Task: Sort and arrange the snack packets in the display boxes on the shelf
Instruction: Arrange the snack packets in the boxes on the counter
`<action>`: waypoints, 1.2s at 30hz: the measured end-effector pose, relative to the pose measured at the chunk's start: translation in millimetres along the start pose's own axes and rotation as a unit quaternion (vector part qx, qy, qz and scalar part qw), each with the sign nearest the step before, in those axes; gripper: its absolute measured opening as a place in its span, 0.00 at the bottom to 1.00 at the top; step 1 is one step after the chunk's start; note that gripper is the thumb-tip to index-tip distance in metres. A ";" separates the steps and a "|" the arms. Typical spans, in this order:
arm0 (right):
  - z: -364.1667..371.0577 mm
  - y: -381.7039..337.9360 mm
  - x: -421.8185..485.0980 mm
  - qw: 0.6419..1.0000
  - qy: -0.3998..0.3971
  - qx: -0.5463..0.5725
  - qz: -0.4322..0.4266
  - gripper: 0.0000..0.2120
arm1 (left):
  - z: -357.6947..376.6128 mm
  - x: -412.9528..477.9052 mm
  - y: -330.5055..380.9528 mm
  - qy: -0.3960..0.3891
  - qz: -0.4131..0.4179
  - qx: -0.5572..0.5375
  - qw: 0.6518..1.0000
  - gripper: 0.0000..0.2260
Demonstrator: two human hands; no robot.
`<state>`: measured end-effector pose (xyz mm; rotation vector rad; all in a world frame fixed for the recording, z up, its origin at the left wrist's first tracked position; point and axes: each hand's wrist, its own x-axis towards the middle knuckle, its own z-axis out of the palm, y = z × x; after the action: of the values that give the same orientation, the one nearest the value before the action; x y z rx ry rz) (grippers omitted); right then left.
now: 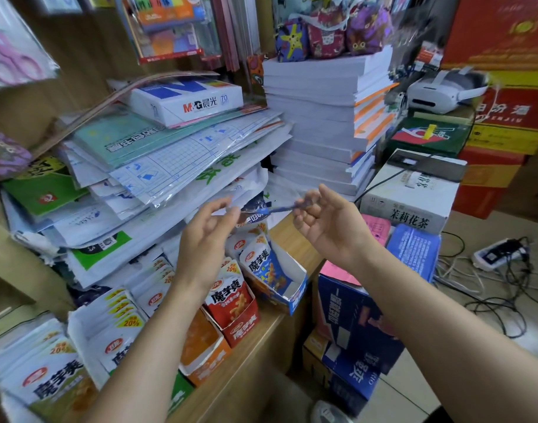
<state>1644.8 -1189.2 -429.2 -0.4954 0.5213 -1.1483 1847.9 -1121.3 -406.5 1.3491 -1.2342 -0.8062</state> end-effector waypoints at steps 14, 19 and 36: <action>-8.1 13.9 -12.4 0.847 -0.058 -0.527 -0.044 0.16 | -1.1 3.0 -20.3 0.040 0.119 0.169 0.978 0.09; -20.0 26.2 -3.7 0.702 -0.096 -0.705 -0.012 0.29 | -1.8 1.6 -28.2 0.032 0.142 0.327 0.934 0.08; -22.8 47.4 -2.4 0.577 -0.103 -0.788 -0.188 0.20 | -8.3 2.6 -34.9 0.000 0.154 0.525 0.837 0.13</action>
<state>1663.9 -1173.6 -475.6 -2.3738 1.2186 -0.6720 1864.2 -1126.0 -438.2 1.8906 -1.9502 0.2013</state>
